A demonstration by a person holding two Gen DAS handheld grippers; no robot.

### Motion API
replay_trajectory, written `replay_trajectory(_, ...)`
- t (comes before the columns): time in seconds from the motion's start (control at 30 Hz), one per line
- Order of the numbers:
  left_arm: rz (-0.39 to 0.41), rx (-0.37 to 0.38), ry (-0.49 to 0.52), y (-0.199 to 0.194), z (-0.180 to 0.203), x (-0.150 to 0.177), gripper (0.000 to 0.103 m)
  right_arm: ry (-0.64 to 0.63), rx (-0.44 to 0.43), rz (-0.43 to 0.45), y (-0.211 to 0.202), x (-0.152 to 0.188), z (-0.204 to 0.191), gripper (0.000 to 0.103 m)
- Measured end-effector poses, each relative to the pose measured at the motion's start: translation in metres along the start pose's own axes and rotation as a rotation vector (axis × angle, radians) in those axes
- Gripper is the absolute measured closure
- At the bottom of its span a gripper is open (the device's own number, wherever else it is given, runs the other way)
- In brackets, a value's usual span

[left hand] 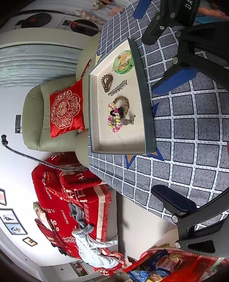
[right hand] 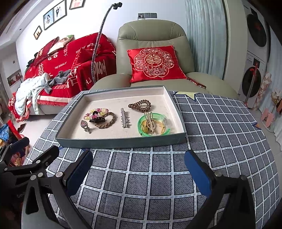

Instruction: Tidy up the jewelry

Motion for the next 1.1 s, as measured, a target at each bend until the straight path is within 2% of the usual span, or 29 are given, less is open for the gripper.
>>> replay_trajectory(1.1, -0.002, 0.001, -0.01, -0.0021, -0.003, -0.0016, 0.0, -0.004, -0.006, 0.006, -0.0035, -0.0033, -0.0056, 0.0)
Point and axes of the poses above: each gripper's, at about its wrist camera, not at the fingertips, and y roughly the way its jaws point, z to its right, x to its underside, the point moved 3 cm from there along y, roughly the way its jaws point, and after that the axes turned 9 degrees about -x, right-handed, at the moved point
